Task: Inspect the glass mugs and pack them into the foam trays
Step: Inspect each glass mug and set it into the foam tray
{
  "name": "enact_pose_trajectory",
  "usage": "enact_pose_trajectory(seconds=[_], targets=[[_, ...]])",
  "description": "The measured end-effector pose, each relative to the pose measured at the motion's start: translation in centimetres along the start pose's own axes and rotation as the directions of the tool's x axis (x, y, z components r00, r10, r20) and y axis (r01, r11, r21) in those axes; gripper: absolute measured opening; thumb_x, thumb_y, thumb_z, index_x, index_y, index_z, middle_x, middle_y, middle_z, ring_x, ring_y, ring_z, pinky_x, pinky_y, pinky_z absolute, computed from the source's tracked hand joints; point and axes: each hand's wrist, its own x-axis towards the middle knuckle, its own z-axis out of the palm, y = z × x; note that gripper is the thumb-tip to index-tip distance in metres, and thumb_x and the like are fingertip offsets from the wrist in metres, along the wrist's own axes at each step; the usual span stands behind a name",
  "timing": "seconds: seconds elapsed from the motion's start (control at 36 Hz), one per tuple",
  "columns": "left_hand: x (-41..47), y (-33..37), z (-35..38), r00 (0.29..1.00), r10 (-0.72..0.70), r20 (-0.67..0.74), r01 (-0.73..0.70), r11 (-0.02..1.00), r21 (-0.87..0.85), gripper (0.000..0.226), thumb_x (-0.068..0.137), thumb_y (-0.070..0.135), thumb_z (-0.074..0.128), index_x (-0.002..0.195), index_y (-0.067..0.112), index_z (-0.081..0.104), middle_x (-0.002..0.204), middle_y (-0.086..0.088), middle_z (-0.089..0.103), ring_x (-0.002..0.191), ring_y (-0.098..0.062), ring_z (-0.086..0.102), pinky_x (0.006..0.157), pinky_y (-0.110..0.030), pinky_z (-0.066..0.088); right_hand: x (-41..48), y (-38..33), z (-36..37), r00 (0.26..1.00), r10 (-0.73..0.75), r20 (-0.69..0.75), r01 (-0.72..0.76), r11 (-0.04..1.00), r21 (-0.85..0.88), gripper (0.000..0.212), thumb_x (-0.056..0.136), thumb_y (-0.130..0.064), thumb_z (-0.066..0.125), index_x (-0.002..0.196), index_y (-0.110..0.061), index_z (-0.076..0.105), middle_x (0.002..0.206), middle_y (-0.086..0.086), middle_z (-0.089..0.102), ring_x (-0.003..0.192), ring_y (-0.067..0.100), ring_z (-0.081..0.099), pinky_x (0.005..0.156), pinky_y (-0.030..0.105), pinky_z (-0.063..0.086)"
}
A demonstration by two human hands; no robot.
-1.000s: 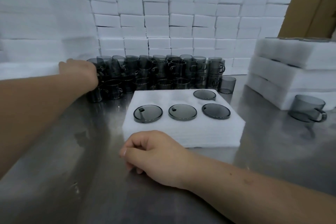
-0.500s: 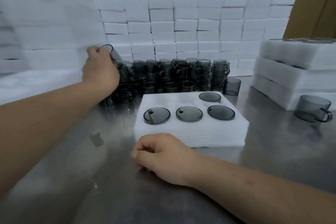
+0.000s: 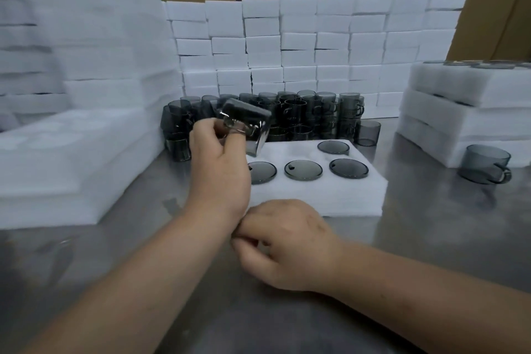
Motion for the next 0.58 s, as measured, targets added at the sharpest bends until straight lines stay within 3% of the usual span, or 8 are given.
enact_pose_trajectory(seconds=[0.08,0.17,0.22,0.31,0.36,0.42,0.53,0.58], targets=[[0.1,-0.1,-0.6,0.999,-0.031,-0.007,0.031,0.999,0.011,0.022,0.067,0.052,0.047,0.077,0.033,0.045,0.106,-0.015,0.056,0.092,-0.026,0.052,0.092,-0.057,0.042,-0.3,0.1,-0.6,0.978,0.168,-0.127,-0.158,0.984,0.082,0.026,0.076,-0.030,0.043,0.062,-0.018,0.061,0.056,-0.005,0.055,0.057,0.010,0.048,0.051,0.023,0.036],[-0.2,-0.3,-1.1,0.999,-0.046,-0.005,0.046,0.999,-0.012,0.016,0.074,0.045,0.046,0.078,0.029,0.045,0.102,-0.015,0.056,0.095,-0.031,0.053,0.092,-0.056,0.044,0.3,0.5,-1.6,0.857,0.482,-0.183,-0.396,0.842,0.367,0.015,0.075,-0.033,0.049,0.062,-0.029,0.055,0.060,-0.016,0.055,0.057,0.002,0.047,0.054,0.019,0.037],[-0.7,-0.5,-1.3,1.000,-0.005,0.025,0.004,0.999,0.044,0.013,0.077,0.042,0.043,0.078,0.029,0.044,0.098,-0.011,0.057,0.092,-0.025,0.054,0.087,-0.047,0.046,1.2,1.1,-2.6,0.711,0.689,-0.143,-0.501,0.638,0.584,0.014,0.079,-0.029,0.054,0.066,-0.031,0.057,0.062,-0.015,0.059,0.053,-0.001,0.049,0.055,0.019,0.038],[-1.4,-0.9,-1.5,0.994,0.059,0.092,-0.069,0.992,0.109,0.010,0.077,0.042,0.042,0.079,0.032,0.043,0.093,-0.004,0.056,0.082,-0.011,0.051,0.075,-0.030,0.040,1.9,1.7,-3.7,0.490,0.858,0.153,-0.560,0.175,0.810,0.011,0.090,-0.024,0.050,0.080,-0.022,0.055,0.073,-0.006,0.062,0.051,0.005,0.055,0.049,0.024,0.040],[-1.8,-1.2,-1.5,0.985,0.096,0.141,-0.116,0.983,0.141,0.015,0.076,0.048,0.044,0.081,0.033,0.043,0.096,-0.005,0.055,0.083,-0.011,0.049,0.075,-0.027,0.038,1.9,1.5,-3.9,0.449,0.849,0.280,-0.515,-0.010,0.857,0.012,0.093,-0.024,0.046,0.084,-0.020,0.053,0.078,-0.001,0.062,0.049,0.009,0.057,0.043,0.021,0.041],[-2.2,-1.4,-1.5,0.971,0.134,0.200,-0.169,0.971,0.168,0.022,0.074,0.054,0.040,0.084,0.035,0.042,0.097,-0.007,0.053,0.085,-0.013,0.049,0.077,-0.027,0.038,1.5,1.3,-3.3,0.504,0.834,0.223,-0.517,0.085,0.852,0.011,0.093,-0.023,0.045,0.087,-0.028,0.053,0.086,-0.003,0.062,0.054,0.008,0.061,0.047,0.023,0.044],[-2.7,-1.7,-1.5,0.949,0.207,0.240,-0.255,0.948,0.189,0.017,0.077,0.049,0.041,0.088,0.037,0.041,0.099,-0.005,0.050,0.084,-0.010,0.048,0.077,-0.023,0.038,0.1,1.1,-1.7,0.687,0.727,0.018,-0.493,0.447,0.747,0.021,0.088,-0.032,0.049,0.095,-0.051,0.049,0.090,-0.023,0.060,0.082,0.000,0.062,0.075,0.026,0.047],[-2.7,-1.8,-1.5,0.945,0.215,0.247,-0.266,0.944,0.197,0.011,0.081,0.039,0.047,0.089,0.037,0.040,0.099,-0.003,0.049,0.083,-0.012,0.048,0.076,-0.026,0.040,-0.4,1.2,-1.4,0.753,0.658,0.020,-0.480,0.527,0.701,0.028,0.078,-0.039,0.046,0.097,-0.059,0.046,0.088,-0.027,0.062,0.089,0.005,0.061,0.083,0.029,0.048]])
